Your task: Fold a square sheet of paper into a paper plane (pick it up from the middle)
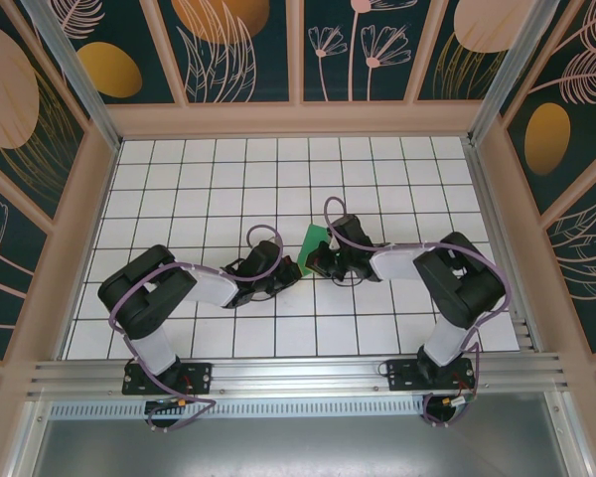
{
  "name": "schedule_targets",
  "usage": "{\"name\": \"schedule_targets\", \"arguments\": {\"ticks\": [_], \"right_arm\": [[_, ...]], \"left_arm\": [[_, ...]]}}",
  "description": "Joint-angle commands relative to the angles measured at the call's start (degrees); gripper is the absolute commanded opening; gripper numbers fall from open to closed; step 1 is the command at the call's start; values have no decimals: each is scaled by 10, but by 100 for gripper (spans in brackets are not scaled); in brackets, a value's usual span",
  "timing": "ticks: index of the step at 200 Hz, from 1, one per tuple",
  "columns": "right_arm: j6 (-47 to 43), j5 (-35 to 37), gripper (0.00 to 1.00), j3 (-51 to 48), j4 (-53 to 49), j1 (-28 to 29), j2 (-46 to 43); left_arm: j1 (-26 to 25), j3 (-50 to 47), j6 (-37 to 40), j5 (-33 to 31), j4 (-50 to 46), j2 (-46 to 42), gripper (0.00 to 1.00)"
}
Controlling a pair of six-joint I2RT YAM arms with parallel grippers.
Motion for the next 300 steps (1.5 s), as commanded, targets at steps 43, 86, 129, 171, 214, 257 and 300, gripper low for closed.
{"name": "schedule_targets", "arguments": {"ticks": [43, 86, 129, 171, 214, 257, 300], "right_arm": [[-26, 22, 4, -48, -31, -71, 0], [-41, 51, 4, -70, -52, -140, -56], [-52, 26, 4, -44, -41, -114, -95], [-40, 5, 4, -22, -25, -57, -59], [-31, 3, 3, -17, -23, -44, -7], [-20, 9, 3, -24, -31, -50, 7], [1, 16, 3, -30, -29, -50, 13]], "left_arm": [[1, 5, 8, -29, -105, 24, 0], [1, 11, 12, -25, -110, 28, 0], [1, 42, 41, -17, -130, 28, 0], [1, 61, 59, -20, -149, 22, 0], [1, 74, 73, -12, -142, 5, 0], [1, 52, 40, 54, -32, -36, 4], [1, 29, -30, 47, 32, -21, 5]]}}
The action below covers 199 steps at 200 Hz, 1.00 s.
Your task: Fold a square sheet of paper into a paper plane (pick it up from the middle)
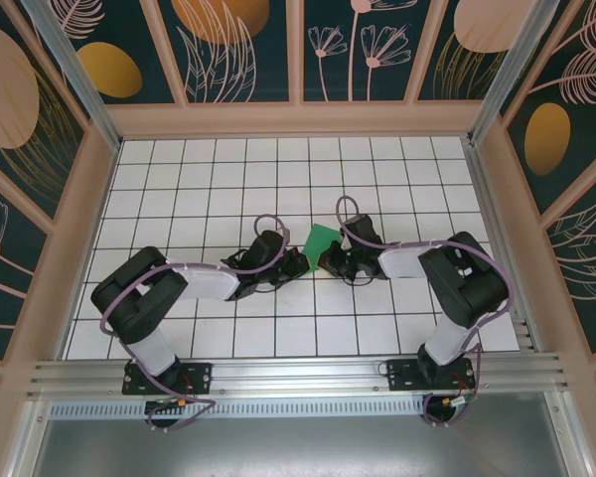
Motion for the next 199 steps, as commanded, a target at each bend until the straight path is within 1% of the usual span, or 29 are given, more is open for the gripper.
{"name": "schedule_targets", "arguments": {"ticks": [1, 33, 69, 123, 199], "right_arm": [[21, 16, 3, -7, -9, -2, 23], [48, 23, 3, -15, -7, -2, 23], [75, 26, 2, -24, 2, 1, 23], [85, 27, 2, -29, 7, 9, 26], [77, 43, 2, -36, -19, 3, 29]], "left_arm": [[1, -18, -51, 5, 57, 3, 5], [0, -28, -94, 6, 95, 36, 3], [-1, -20, -103, -12, 66, 44, 1], [-1, -13, -129, -35, 67, 68, 0], [0, -40, -167, -113, -33, 39, 0]]}}
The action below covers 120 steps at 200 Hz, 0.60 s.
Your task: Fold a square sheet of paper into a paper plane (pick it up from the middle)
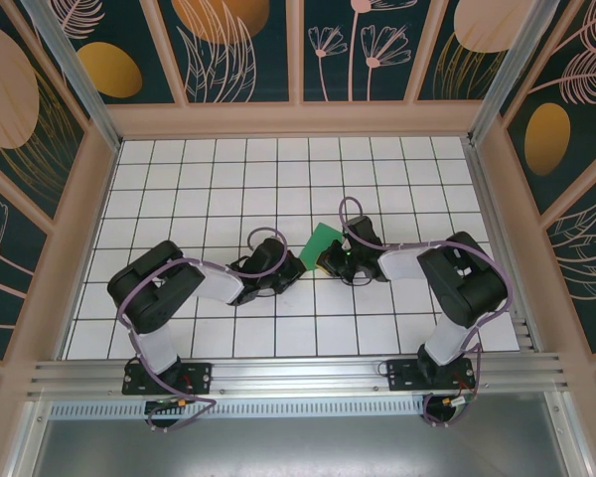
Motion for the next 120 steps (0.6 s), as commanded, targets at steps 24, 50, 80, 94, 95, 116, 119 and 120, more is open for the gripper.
{"name": "schedule_targets", "arguments": {"ticks": [24, 50, 80, 94, 95, 116, 119, 120], "right_arm": [[-1, 42, 2, -30, -58, -7, 23], [-4, 47, 2, -38, -63, -7, 19], [-8, 48, 2, -45, -64, -29, 15], [-11, 49, 2, -46, -65, -32, 15], [-11, 49, 2, -46, -66, -32, 14], [-16, 49, 2, -46, -67, -35, 11], [-18, 48, 2, -45, -67, -36, 10], [-18, 48, 2, -45, -67, -35, 10]], "left_arm": [[3, -31, -39, -64, -93, -22, 0], [2, -41, -42, -69, -115, -30, 0], [2, -72, -56, -79, -127, -43, 0], [2, -83, -57, -86, -142, -67, 0], [2, -83, -57, -87, -143, -68, 0], [2, -83, -46, -95, -167, -86, 0], [2, -81, -43, -96, -170, -89, 0], [2, -80, -42, -95, -171, -89, 0]]}}
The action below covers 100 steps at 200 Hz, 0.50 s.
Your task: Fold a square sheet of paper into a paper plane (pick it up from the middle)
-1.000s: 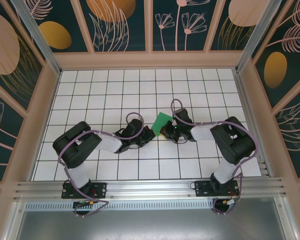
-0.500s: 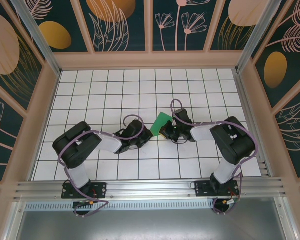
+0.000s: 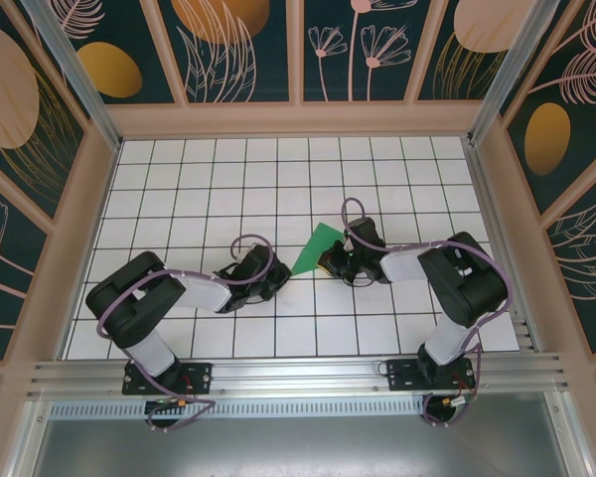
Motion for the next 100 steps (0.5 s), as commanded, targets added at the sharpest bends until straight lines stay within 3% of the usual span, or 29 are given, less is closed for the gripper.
{"name": "schedule_targets", "arguments": {"ticks": [1, 48, 80, 100], "right_arm": [[-14, 60, 2, -27, -94, -23, 10], [-75, 34, 8, 22, -113, -29, -30], [-101, 37, 27, 41, -138, -33, -86], [-93, 42, 32, 23, -140, -49, -113]], "left_arm": [[2, -17, 2, -35, -117, -12, 0], [3, 76, 128, -45, -195, -45, 3], [4, 121, 230, -27, -187, -63, 11], [3, 152, 279, 6, -175, -42, 17]]}}
